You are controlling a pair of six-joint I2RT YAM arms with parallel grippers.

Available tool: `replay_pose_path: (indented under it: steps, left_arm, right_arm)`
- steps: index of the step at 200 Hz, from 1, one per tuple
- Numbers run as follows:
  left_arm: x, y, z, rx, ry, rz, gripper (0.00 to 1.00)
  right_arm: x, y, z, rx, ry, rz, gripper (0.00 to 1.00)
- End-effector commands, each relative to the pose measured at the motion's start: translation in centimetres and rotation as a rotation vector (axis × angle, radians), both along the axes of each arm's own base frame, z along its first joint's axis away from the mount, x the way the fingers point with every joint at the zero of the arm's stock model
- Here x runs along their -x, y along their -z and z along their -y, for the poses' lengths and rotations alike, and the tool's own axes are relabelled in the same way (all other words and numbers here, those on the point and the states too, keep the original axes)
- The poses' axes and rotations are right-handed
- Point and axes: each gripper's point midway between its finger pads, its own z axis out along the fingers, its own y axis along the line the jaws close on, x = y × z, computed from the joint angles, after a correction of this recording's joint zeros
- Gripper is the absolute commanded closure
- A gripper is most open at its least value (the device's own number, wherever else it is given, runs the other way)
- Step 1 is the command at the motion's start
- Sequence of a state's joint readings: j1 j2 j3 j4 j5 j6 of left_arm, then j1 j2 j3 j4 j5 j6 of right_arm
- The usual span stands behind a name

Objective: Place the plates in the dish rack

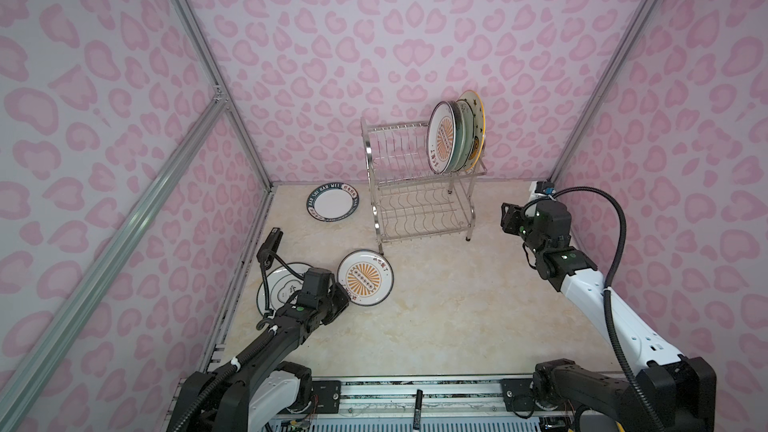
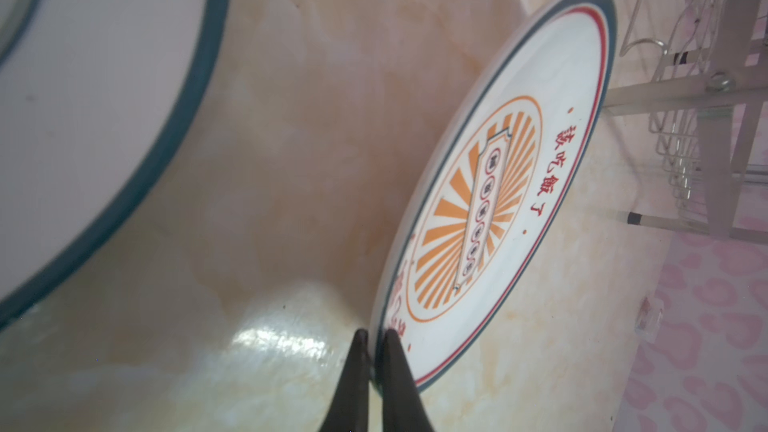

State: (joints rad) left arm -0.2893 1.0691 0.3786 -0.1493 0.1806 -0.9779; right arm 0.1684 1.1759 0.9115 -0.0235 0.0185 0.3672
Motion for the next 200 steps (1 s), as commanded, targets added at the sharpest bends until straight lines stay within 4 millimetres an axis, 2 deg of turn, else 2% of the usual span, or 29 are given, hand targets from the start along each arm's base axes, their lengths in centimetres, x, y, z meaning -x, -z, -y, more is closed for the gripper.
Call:
replay_pose_path:
  steps: [1,45,130,159,200]
  left_arm:
    - [0.6,0.6,0.7,-0.022,0.074,-0.035,0.97]
    - [0.1,0.7,2.8,-0.006,0.154,-0.048,0.96]
    - [-1.0,1.0,8.3,0.040,0.365,-0.078,0.96]
    - [-1.6,1.6,9.9,0.049,0.414,-0.087,0.96]
    - [-2.3,2.4,11.2,0.063,0.434,-0.101,0.96]
  right_arm:
    - [0.0,0.0,-0.2,-0.005,-0.005,-0.005,0.47]
    - [0.1,0.1,-0.2,0.000,-0.012,-0.013,0.47]
    - [0.5,1.3,-0.9,-0.020,-0.078,-0.056,0.46]
    - [0.7,2.1,-1.7,-0.053,-0.118,-0.075,0.46]
    - [1.5,4.0,-2.6,-0.087,-0.168,-0.113,0.45]
